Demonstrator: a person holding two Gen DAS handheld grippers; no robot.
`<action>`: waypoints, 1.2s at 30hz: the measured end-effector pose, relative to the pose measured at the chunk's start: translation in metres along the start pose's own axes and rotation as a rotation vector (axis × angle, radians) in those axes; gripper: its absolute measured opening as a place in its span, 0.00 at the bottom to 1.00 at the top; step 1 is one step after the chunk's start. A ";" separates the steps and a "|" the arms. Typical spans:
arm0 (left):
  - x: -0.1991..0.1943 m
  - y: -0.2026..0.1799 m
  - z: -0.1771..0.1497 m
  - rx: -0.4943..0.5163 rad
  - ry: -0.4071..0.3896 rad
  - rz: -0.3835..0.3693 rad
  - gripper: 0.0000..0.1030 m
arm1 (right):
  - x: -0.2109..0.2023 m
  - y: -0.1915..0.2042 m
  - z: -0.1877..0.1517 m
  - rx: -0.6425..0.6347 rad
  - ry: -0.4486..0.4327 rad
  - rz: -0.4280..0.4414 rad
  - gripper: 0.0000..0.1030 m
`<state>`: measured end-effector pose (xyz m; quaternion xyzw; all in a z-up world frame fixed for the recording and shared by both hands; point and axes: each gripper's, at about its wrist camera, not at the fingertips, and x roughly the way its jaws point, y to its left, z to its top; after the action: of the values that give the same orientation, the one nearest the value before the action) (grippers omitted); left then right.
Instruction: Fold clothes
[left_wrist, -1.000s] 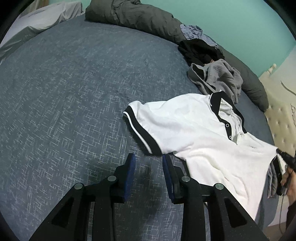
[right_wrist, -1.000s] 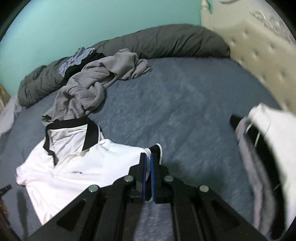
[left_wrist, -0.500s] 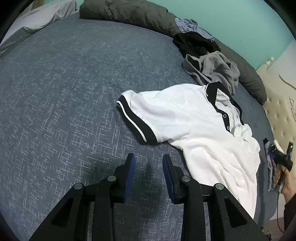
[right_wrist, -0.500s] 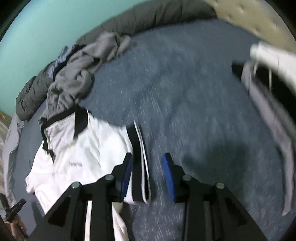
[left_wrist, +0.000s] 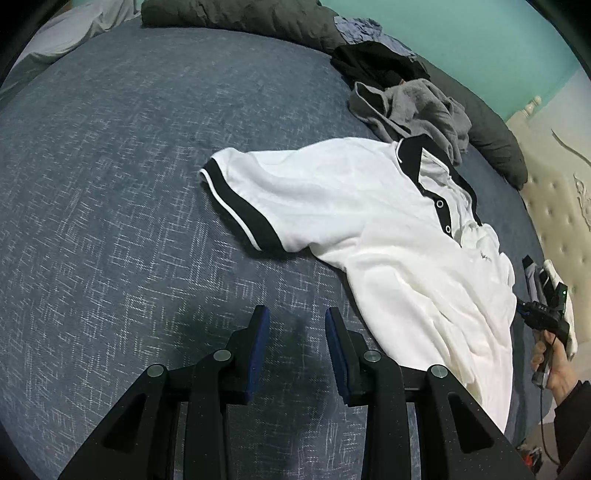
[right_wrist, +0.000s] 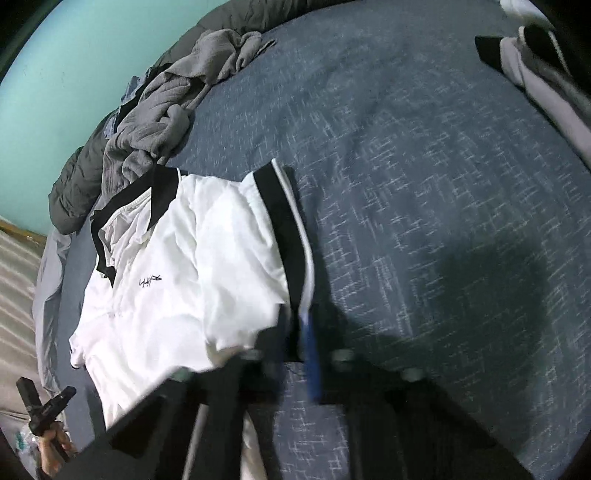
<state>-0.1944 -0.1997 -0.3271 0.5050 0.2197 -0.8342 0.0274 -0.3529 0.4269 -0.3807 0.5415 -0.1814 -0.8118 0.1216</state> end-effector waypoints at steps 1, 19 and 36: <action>0.000 0.000 -0.001 0.002 0.001 -0.001 0.33 | -0.004 -0.002 0.001 -0.002 -0.018 -0.013 0.02; -0.009 -0.032 -0.024 0.090 0.099 -0.047 0.34 | -0.064 -0.015 -0.008 0.014 -0.137 -0.172 0.24; 0.012 -0.115 -0.122 0.187 0.288 -0.215 0.44 | -0.097 0.003 -0.177 -0.123 0.197 0.070 0.44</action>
<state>-0.1294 -0.0459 -0.3461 0.5930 0.1954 -0.7683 -0.1406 -0.1524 0.4339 -0.3599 0.6035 -0.1370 -0.7597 0.1999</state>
